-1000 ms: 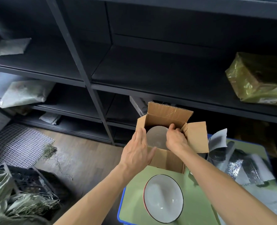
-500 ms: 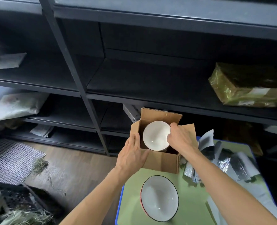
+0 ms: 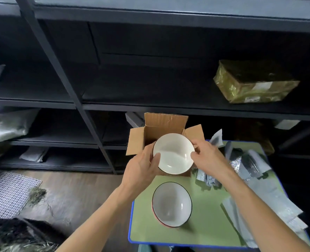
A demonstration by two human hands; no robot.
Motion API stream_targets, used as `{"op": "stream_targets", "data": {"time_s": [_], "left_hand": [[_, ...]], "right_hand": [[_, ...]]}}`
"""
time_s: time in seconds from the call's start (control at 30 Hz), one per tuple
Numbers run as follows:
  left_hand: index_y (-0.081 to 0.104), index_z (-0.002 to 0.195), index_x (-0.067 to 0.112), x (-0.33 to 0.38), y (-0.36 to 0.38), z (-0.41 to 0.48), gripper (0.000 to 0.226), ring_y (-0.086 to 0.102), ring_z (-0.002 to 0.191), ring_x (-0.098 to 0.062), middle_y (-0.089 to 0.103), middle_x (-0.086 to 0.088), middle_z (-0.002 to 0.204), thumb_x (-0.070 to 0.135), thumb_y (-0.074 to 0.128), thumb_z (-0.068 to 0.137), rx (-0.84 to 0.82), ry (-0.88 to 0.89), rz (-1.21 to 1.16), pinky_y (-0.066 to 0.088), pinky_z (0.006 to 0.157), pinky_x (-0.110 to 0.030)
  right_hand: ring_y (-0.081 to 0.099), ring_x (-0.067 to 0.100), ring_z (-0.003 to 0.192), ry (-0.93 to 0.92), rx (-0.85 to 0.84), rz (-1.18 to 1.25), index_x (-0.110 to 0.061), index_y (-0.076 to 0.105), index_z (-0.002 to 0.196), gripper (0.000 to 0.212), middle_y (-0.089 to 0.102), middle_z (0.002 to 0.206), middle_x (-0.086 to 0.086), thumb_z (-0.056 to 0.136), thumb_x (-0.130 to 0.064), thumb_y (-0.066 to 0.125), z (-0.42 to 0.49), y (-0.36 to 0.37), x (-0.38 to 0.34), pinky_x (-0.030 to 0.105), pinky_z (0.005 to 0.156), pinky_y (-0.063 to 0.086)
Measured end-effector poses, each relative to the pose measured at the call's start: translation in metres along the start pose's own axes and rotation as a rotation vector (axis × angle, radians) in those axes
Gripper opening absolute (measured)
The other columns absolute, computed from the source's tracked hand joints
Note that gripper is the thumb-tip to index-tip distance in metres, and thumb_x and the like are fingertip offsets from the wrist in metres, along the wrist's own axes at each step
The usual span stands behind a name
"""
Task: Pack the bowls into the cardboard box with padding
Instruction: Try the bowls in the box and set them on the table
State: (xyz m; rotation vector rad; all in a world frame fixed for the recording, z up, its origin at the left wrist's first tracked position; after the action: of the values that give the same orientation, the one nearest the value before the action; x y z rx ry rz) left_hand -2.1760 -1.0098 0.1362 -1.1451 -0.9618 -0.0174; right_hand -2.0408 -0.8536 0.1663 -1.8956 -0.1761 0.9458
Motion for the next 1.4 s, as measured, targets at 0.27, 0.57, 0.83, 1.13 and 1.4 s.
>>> {"op": "stream_targets", "data": {"time_s": [0.27,0.57,0.83,1.13,1.4], "left_hand": [[0.044,0.111,0.028,-0.01,0.017,-0.047,0.012,0.051,0.06,-0.022,0.054,-0.003,0.066,0.028,0.047,0.099,-0.099,-0.033,0.006,0.039,0.055,-0.036],[0.046,0.113,0.023,-0.028,0.044,-0.089,0.018,0.04,0.052,-0.02,0.043,0.001,0.056,0.022,0.048,0.096,-0.177,-0.087,0.024,0.038,0.053,-0.035],[0.046,0.118,0.02,-0.037,0.06,-0.096,0.02,0.037,0.051,-0.018,0.041,0.002,0.055,0.022,0.045,0.098,-0.209,-0.123,0.042,0.037,0.054,-0.035],[0.045,0.126,0.021,-0.043,0.066,-0.093,0.03,0.041,0.053,-0.019,0.043,0.004,0.056,0.026,0.048,0.097,-0.235,-0.137,0.066,0.045,0.057,-0.037],[0.049,0.126,0.025,-0.039,0.054,-0.084,0.031,0.058,0.065,-0.018,0.057,0.009,0.073,0.042,0.043,0.102,-0.156,-0.051,0.178,0.049,0.06,-0.034]], "right_hand": [[0.066,0.018,0.086,0.067,-0.086,0.043,-0.042,0.052,0.113,0.035,0.067,0.099,-0.015,0.081,-0.029,0.044,-0.05,0.034,0.031,0.042,0.078,0.056],[0.065,0.015,0.083,0.118,-0.164,0.042,-0.032,0.053,0.119,0.03,0.064,0.097,-0.009,0.093,-0.019,0.046,-0.078,0.074,0.058,0.033,0.07,0.053],[0.057,0.022,0.102,0.134,-0.141,-0.038,-0.021,0.054,0.127,0.033,0.058,0.11,0.002,0.096,-0.014,0.045,-0.087,0.098,0.068,0.031,0.081,0.044],[0.059,0.028,0.089,0.08,-0.051,-0.157,-0.017,0.047,0.135,0.037,0.04,0.102,0.0,0.098,-0.012,0.044,-0.086,0.117,0.067,0.033,0.07,0.042],[0.059,0.022,0.072,-0.021,0.08,-0.292,-0.015,0.056,0.128,0.033,0.043,0.099,0.0,0.095,-0.019,0.056,-0.085,0.106,0.057,0.024,0.057,0.033]]}}
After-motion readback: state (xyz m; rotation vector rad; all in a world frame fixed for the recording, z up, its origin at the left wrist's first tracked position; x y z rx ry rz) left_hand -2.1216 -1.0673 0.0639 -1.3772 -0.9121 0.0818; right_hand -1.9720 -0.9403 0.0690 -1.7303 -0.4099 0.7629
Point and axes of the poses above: each hand's wrist, its own z-axis towards the middle knuckle, its own y-axis out of the palm, x = y × z, the point moved 6 cm from there along z, towards the middle knuckle
